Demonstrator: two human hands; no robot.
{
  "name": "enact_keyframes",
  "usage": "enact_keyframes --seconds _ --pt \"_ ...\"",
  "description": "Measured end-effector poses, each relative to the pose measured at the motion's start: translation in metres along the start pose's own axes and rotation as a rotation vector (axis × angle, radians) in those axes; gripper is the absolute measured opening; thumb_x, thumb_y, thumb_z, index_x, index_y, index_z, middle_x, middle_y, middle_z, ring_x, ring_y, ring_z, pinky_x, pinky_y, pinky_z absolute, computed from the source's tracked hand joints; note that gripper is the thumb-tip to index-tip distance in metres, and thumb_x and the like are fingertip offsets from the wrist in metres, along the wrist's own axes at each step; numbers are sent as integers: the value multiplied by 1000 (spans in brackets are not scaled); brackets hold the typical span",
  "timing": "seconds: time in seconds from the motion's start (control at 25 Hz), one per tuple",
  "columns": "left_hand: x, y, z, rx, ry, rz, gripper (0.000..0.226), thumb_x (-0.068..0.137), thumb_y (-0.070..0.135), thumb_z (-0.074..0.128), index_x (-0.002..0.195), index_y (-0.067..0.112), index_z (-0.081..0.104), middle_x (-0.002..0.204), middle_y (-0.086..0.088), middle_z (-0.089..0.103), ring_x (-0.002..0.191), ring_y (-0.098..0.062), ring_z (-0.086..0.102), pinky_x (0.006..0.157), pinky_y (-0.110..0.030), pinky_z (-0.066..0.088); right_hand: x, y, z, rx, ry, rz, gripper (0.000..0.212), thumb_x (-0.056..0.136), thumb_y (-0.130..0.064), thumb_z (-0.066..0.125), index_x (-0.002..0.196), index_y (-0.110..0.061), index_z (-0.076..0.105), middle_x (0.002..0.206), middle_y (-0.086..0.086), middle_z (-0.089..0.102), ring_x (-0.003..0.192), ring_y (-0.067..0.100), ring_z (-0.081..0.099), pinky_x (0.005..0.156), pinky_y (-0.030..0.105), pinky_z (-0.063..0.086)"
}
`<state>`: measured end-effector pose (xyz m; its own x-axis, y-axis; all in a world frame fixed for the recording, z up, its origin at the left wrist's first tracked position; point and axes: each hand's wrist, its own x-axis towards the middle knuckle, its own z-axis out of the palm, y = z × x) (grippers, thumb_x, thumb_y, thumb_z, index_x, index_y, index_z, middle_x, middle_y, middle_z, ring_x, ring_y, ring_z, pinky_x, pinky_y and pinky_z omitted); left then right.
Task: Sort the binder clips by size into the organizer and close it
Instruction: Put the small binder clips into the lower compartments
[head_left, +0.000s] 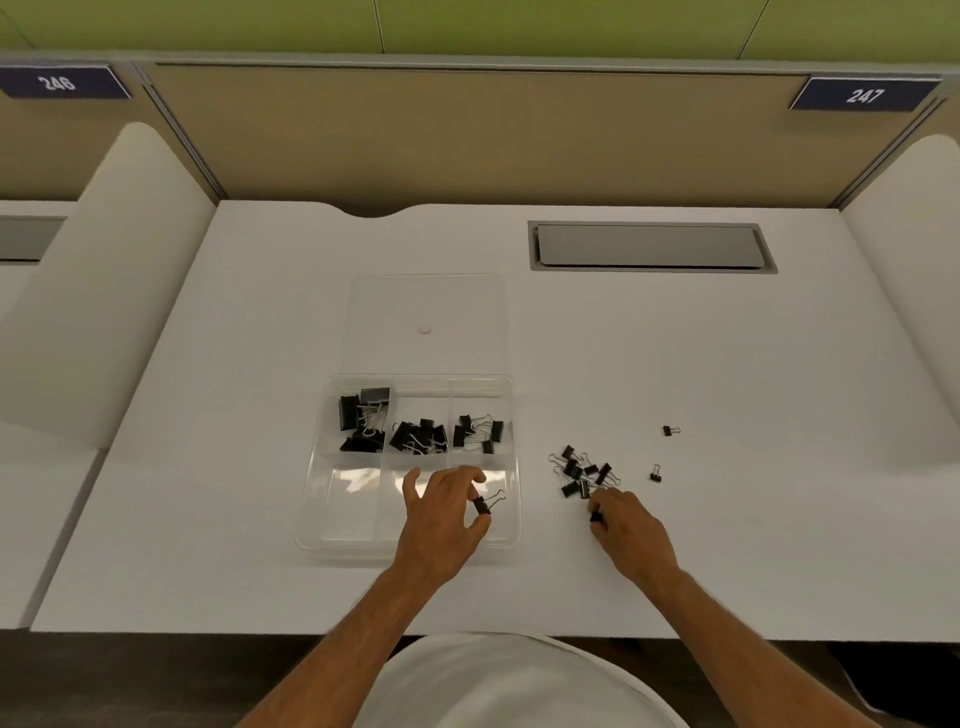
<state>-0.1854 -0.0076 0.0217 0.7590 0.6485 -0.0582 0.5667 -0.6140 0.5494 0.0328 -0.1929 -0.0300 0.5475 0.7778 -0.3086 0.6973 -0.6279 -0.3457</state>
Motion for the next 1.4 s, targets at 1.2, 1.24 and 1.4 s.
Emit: enact_keyframes --seconds 1.2,1.24,1.4 --pt "2 -33 4 61 -29 65 76 75 41 79 140 26 41 140 0 52 138 -22 37 113 -50 17 14 -120 -2 188 176 -386 34 86 -23 69 119 -21 63 103 -4 68 107 20 50 90 34 44" --pt "1 -34 1 49 -30 50 76 76 42 79 140 27 41 141 0 51 139 -22 35 114 -50 16 16 -124 -1 140 162 -389 39 87 -24 68 124 -22 60 107 -3 68 110 21 50 93 36 43" --pt "-3 -38 -6 13 -33 16 72 77 42 76 140 29 42 142 3 49 142 -17 28 116 -47 12 18 -130 2 7 171 -397 61 81 -20 75 137 -18 52 119 8 66 120 30 51 99 45 44"
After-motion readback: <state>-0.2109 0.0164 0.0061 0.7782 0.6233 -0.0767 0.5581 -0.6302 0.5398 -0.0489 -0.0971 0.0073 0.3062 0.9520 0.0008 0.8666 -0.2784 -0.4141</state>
